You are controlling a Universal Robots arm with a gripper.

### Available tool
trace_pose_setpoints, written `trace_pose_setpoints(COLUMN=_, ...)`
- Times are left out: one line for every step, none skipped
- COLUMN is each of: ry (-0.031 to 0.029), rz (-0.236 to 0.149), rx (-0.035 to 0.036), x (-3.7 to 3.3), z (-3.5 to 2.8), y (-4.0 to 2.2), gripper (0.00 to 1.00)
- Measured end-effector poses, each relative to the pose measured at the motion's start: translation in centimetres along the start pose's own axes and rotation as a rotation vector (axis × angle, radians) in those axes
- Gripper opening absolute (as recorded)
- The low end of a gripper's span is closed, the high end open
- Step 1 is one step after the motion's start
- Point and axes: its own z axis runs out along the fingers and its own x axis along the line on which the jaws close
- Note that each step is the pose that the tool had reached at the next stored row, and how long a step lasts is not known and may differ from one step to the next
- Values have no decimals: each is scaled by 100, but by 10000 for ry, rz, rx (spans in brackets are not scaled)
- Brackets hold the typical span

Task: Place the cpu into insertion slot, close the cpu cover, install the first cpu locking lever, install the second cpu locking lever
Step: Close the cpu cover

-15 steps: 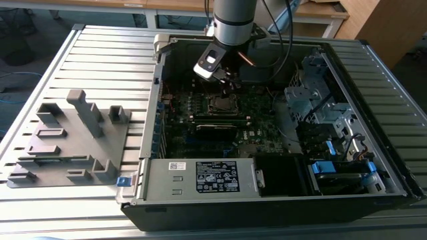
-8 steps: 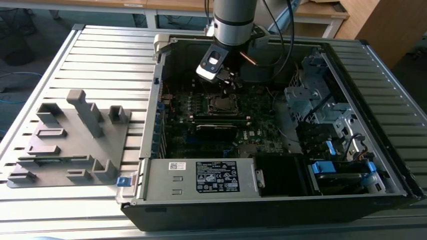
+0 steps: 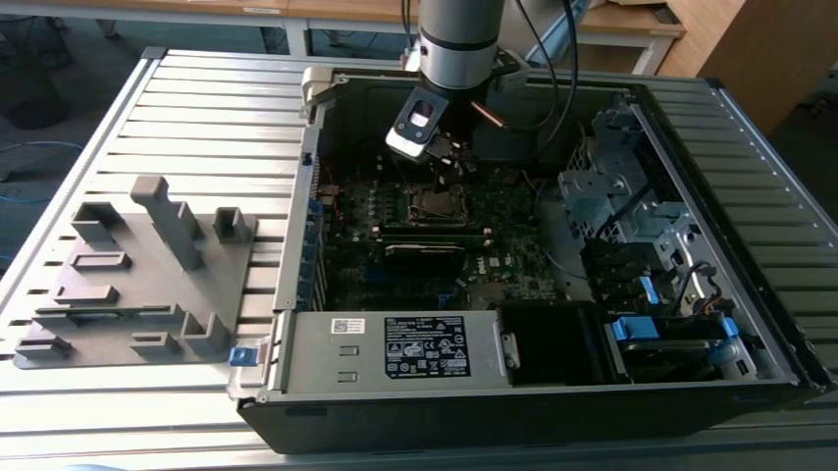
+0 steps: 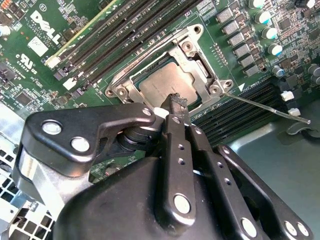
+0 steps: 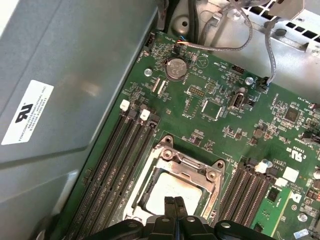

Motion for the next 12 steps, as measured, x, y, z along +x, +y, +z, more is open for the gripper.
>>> trace_pose_setpoints(ry=2, rz=-29, rx=0, x=0, z=0, y=0, gripper=11)
trace_pose_setpoints(ry=5, rz=-113, rx=0, x=0, z=0, y=0, gripper=11)
trace_pose_setpoints(ry=11, rz=-236, rx=-1, x=0, z=0, y=0, gripper=11)
trace_pose_setpoints(ry=19, rz=-385, rx=-3, x=0, z=0, y=0, gripper=11)
trace_pose_setpoints(ry=26, rz=-547, rx=-4, x=0, z=0, y=0, gripper=11)
trace_pose_setpoints(ry=34, rz=-720, rx=-5, x=0, z=0, y=0, gripper=11)
trace_pose_setpoints(ry=43, rz=-900, rx=-7, x=0, z=1, y=0, gripper=11)
trace_pose_setpoints(ry=51, rz=-1073, rx=-8, x=0, z=1, y=0, gripper=11)
trace_pose_setpoints(ry=59, rz=-1251, rx=-10, x=0, z=1, y=0, gripper=11)
trace_pose_setpoints(ry=69, rz=-1444, rx=-11, x=0, z=1, y=0, gripper=11)
trace_pose_setpoints(ry=77, rz=-1619, rx=-12, x=0, z=1, y=0, gripper=11)
trace_pose_setpoints(ry=85, rz=-1786, rx=-14, x=0, z=2, y=0, gripper=11)
